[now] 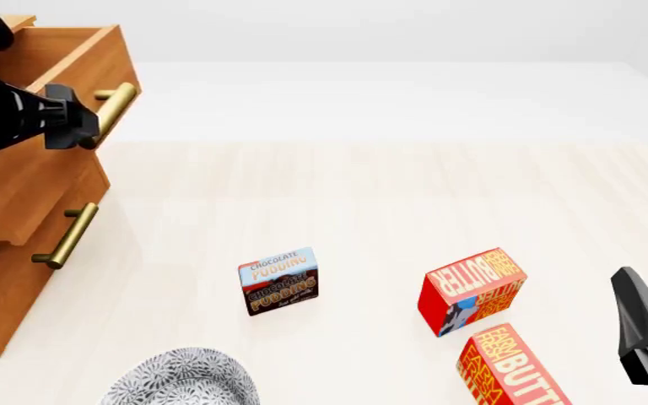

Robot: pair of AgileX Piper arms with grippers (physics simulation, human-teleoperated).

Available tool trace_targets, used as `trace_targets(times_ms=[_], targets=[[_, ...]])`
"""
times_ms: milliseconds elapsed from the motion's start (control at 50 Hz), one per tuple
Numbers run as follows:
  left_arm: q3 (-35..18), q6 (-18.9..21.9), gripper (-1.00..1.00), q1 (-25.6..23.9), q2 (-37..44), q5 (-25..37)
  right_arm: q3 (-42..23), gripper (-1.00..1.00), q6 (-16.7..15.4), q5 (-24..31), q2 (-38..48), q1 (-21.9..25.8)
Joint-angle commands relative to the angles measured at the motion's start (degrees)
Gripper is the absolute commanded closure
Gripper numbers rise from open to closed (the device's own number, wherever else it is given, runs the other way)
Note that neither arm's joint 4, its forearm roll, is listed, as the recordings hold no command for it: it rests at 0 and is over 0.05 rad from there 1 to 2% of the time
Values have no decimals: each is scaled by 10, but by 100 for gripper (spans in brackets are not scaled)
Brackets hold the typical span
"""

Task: Put the chocolate pudding in the top drawer of the cabinet and close it.

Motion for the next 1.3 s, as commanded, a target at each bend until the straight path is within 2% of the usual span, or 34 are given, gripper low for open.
trace_targets(times_ms=[20,180,560,920,1300], targets=[[50,60,-100,-37,20,-6,0,-100,0,0,0,0],[53,45,-100,-66,25,-5,0,-100,0,0,0,0],[52,60,-100,-76,28,-8,0,-100,0,0,0,0],[18,39,-100,-113,35,9,0,-100,0,0,0,0],[21,31,-100,-143,39,6,0,-100,0,0,0,0]])
